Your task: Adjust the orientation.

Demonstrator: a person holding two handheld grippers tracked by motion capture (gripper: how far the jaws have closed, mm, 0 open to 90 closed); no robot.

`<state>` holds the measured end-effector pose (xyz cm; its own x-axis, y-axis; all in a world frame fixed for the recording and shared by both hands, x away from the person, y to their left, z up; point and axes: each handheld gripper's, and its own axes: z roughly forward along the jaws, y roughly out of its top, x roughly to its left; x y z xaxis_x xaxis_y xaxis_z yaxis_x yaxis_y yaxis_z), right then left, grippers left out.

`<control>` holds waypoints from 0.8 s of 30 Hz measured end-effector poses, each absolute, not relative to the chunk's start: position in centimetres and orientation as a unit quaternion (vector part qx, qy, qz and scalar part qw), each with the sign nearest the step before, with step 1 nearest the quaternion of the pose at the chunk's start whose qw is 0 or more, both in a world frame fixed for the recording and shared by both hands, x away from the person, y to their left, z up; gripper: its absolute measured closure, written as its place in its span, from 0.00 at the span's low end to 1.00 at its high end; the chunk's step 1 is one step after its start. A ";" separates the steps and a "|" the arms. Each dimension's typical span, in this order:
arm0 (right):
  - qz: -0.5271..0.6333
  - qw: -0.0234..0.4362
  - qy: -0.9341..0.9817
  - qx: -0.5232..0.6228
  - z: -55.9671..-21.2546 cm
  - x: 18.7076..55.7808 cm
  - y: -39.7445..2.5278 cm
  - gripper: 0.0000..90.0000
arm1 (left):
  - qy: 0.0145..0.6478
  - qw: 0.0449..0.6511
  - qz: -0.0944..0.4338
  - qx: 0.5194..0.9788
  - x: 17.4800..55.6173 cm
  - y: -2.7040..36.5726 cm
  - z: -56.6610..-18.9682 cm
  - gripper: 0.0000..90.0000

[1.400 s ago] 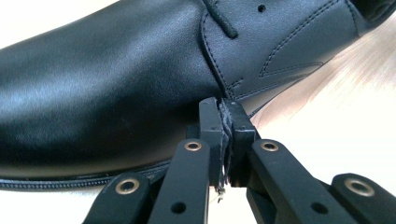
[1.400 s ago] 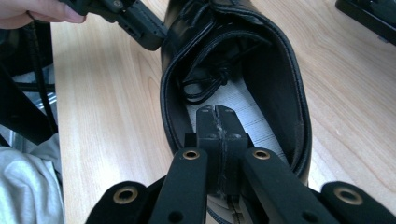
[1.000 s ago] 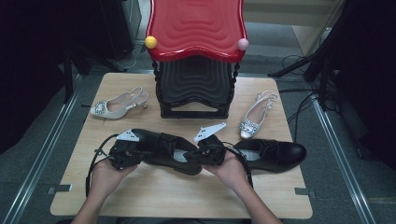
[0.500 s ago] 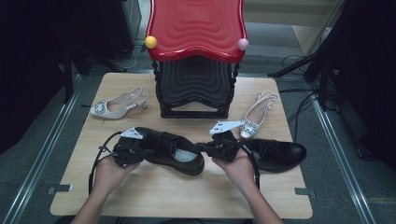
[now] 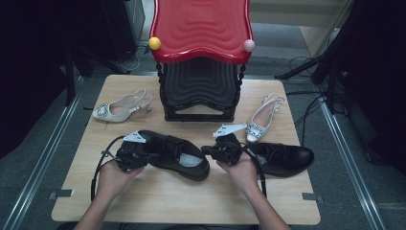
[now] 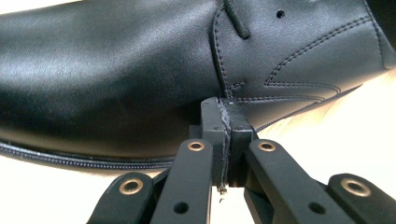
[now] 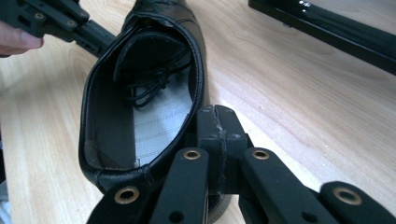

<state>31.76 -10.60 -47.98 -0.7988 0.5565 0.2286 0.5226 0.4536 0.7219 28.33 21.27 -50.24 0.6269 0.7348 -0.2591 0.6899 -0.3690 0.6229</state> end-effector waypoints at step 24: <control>0.415 -0.005 0.854 0.313 -48.0 29.1 -11.6 1.00 | 0.419 0.364 0.020 0.832 29.5 20.1 -50.4 1.00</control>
